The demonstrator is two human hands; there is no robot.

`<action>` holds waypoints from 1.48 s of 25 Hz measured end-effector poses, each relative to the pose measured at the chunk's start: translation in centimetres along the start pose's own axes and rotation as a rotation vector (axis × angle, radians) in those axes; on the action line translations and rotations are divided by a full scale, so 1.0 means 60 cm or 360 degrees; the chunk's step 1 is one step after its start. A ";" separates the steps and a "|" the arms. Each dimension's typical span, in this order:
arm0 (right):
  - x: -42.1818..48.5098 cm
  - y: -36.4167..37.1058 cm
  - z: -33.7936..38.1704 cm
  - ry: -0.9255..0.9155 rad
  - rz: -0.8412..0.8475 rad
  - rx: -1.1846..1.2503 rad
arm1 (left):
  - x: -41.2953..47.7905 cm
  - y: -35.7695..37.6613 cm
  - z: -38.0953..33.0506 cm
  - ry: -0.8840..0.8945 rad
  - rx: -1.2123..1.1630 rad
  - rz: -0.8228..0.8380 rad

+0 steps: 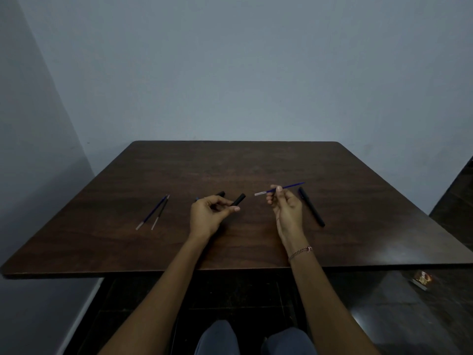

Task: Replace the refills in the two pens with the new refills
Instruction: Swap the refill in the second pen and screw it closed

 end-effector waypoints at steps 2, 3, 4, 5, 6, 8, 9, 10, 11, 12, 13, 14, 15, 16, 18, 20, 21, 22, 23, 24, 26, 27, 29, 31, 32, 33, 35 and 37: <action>0.000 -0.001 -0.002 -0.0080 0.0037 -0.0063 | 0.000 0.002 -0.001 0.0034 0.0052 -0.0007; 0.000 -0.002 -0.003 -0.0114 0.0058 -0.0090 | 0.000 0.003 -0.001 0.0053 0.0069 -0.0004; -0.001 -0.001 -0.004 -0.0139 0.0081 -0.0118 | 0.000 0.004 -0.001 0.0071 0.0079 0.0003; -0.002 0.000 -0.005 -0.0160 0.0106 -0.0147 | 0.000 0.004 -0.001 0.0091 0.0079 0.0014; -0.003 0.001 -0.007 -0.0178 0.0132 -0.0176 | 0.001 0.004 0.000 0.0111 0.0069 0.0025; -0.004 0.002 -0.008 -0.0201 0.0171 -0.0222 | 0.001 0.003 0.002 0.0145 0.0059 0.0047; -0.005 0.002 -0.008 -0.0207 0.0185 -0.0235 | 0.002 0.003 0.002 0.0156 0.0063 0.0053; -0.005 0.002 -0.008 -0.0210 0.0195 -0.0245 | 0.002 0.003 0.003 0.0162 0.0064 0.0054; -0.005 0.002 -0.008 -0.0209 0.0204 -0.0257 | 0.002 0.003 0.004 0.0167 0.0059 0.0055; -0.006 0.003 -0.008 -0.0205 0.0216 -0.0279 | 0.002 0.003 0.004 0.0173 0.0054 0.0055; -0.007 0.004 -0.008 -0.0203 0.0240 -0.0317 | 0.002 0.003 0.005 0.0181 0.0055 0.0055; -0.008 0.005 -0.010 -0.0205 0.0285 -0.0373 | 0.002 0.004 0.005 0.0190 0.0062 0.0055; -0.011 0.008 -0.011 -0.0213 0.0354 -0.0442 | 0.002 0.004 0.006 0.0201 0.0071 0.0059; -0.013 0.010 -0.012 -0.0219 0.0441 -0.0520 | 0.002 0.004 0.006 0.0209 0.0077 0.0064; -0.017 0.015 -0.013 -0.0219 0.0602 -0.0653 | 0.003 0.004 0.007 0.0196 0.0061 0.0072; -0.019 0.017 -0.013 -0.0221 0.0645 -0.0636 | 0.003 0.004 0.009 0.0141 0.0023 0.0071; -0.018 0.017 -0.012 -0.0228 0.0621 -0.0587 | 0.003 0.004 0.010 0.0122 0.0009 0.0066; -0.018 0.017 -0.012 -0.0239 0.0588 -0.0554 | 0.003 0.004 0.011 0.0113 -0.0001 0.0061; -0.018 0.017 -0.011 -0.0250 0.0560 -0.0544 | 0.003 0.003 0.012 0.0109 -0.0007 0.0058; -0.018 0.017 -0.011 -0.0257 0.0542 -0.0549 | 0.003 0.003 0.011 0.0110 -0.0008 0.0056; -0.018 0.018 -0.012 -0.0253 0.0513 -0.0554 | 0.002 0.002 0.009 0.0120 -0.0003 0.0046; -0.018 0.018 -0.012 -0.0245 0.0498 -0.0547 | 0.001 0.002 0.008 0.0112 -0.0010 0.0025; -0.017 0.017 -0.012 -0.0237 0.0471 -0.0557 | 0.000 -0.002 0.006 0.0050 -0.0087 -0.0060; -0.016 0.017 -0.011 -0.0239 0.0470 -0.0616 | 0.000 -0.008 0.005 -0.0055 -0.0231 -0.0173; -0.016 0.018 -0.011 -0.0234 0.0473 -0.0637 | 0.000 -0.014 0.003 -0.0097 -0.0292 -0.0237; -0.015 0.018 -0.012 -0.0226 0.0472 -0.0649 | 0.000 -0.019 0.002 -0.0126 -0.0352 -0.0294; -0.016 0.018 -0.013 -0.0225 0.0474 -0.0669 | -0.002 -0.033 0.002 -0.0152 -0.0473 -0.0392; -0.016 0.017 -0.015 -0.0236 0.0480 -0.0674 | -0.004 -0.051 0.008 -0.0164 -0.0564 -0.0510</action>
Point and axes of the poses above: each hand's wrist, its own x-axis towards the middle knuckle, its own y-axis out of the palm, z = x × y, the point moved 1 cm from there along x, towards the middle knuckle, and after that the axes turned 10 degrees about -y, right-handed, at the moved point
